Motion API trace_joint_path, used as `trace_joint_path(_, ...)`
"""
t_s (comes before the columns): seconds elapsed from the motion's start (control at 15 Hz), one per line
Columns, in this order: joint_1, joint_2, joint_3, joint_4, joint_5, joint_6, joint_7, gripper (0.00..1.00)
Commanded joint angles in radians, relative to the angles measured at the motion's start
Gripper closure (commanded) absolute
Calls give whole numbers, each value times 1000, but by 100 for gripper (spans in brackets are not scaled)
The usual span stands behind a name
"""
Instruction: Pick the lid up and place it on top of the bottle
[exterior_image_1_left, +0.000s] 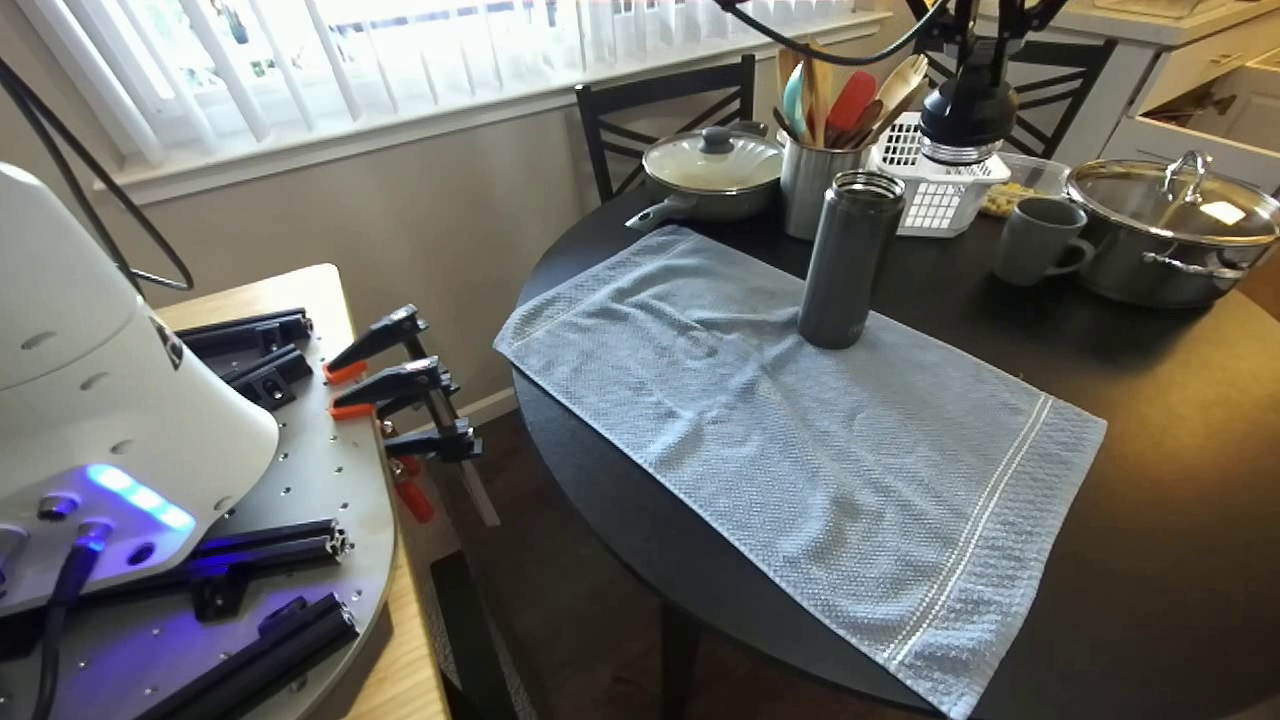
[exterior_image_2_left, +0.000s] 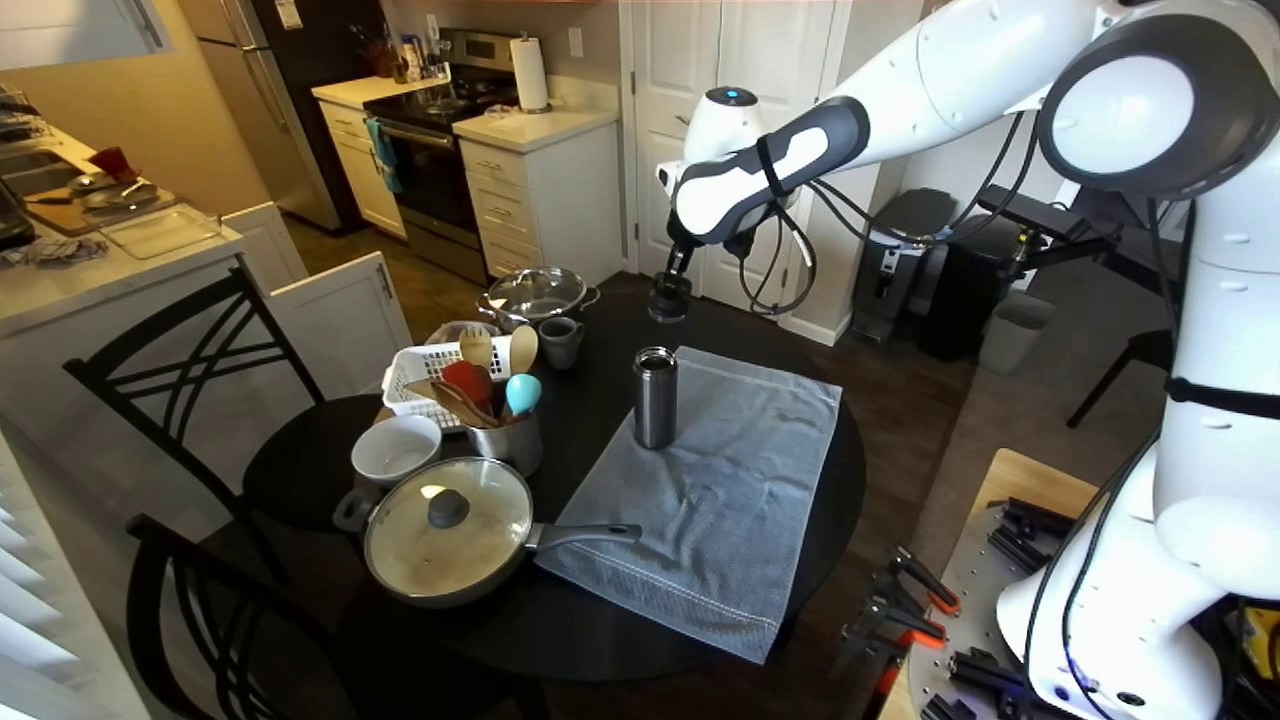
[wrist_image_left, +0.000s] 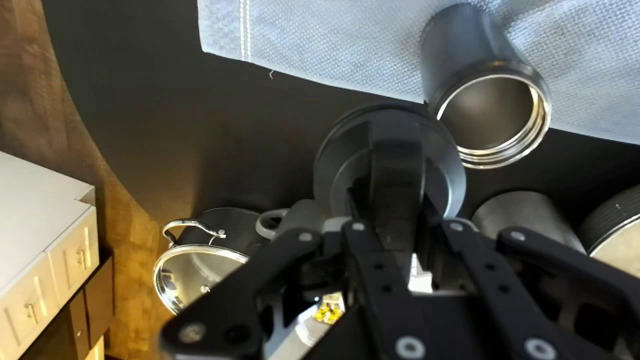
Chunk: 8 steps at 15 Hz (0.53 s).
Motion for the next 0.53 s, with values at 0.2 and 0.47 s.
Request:
trace_joint_path(0.2, -6, 6, 60, 42, -48, -82, 56, 94)
trace_joint_path(0.47, -2, 22, 76, 27, -69, -80, 83, 94)
